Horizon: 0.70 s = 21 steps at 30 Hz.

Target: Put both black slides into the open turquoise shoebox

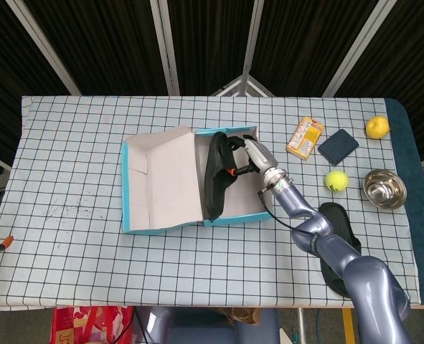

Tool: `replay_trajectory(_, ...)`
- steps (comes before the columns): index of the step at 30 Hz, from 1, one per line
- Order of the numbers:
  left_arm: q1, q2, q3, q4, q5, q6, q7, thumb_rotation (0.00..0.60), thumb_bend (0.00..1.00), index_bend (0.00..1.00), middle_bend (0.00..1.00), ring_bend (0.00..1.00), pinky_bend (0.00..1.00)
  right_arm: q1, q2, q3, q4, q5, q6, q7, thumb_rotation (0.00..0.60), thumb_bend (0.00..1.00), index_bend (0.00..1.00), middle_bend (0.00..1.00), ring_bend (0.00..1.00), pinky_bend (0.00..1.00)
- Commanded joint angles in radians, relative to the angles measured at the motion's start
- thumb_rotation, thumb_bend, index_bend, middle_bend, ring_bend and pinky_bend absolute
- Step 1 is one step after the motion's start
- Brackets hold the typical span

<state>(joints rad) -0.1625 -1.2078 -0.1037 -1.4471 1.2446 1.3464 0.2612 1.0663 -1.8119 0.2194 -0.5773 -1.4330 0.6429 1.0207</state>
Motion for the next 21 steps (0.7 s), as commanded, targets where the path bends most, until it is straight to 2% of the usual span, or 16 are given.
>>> replay_trajectory(1, 0.000, 0.000, 0.000, 0.001, 0.000, -0.001, 0.000, 0.600, 0.28, 0.11, 0.00, 0.00, 0.09, 0.006, -0.006, -0.002, 0.006, 0.005, -0.006, -0.026, 0.600, 0.31, 0.50, 0.50, 0.30, 0.00)
replay_trajectory(10, 0.000, 0.002, 0.001, 0.001, 0.001, -0.001, -0.006, 0.600, 0.28, 0.11, 0.00, 0.00, 0.09, 0.017, -0.034, 0.001, 0.038, 0.027, -0.014, -0.151, 0.600, 0.31, 0.51, 0.51, 0.30, 0.00)
replay_trajectory(21, -0.002, 0.001, 0.000, 0.001, -0.002, -0.005, -0.004, 0.600, 0.28, 0.11, 0.00, 0.00, 0.09, 0.025, -0.077, 0.030, 0.082, 0.072, -0.001, -0.279, 0.600, 0.31, 0.51, 0.51, 0.30, 0.00)
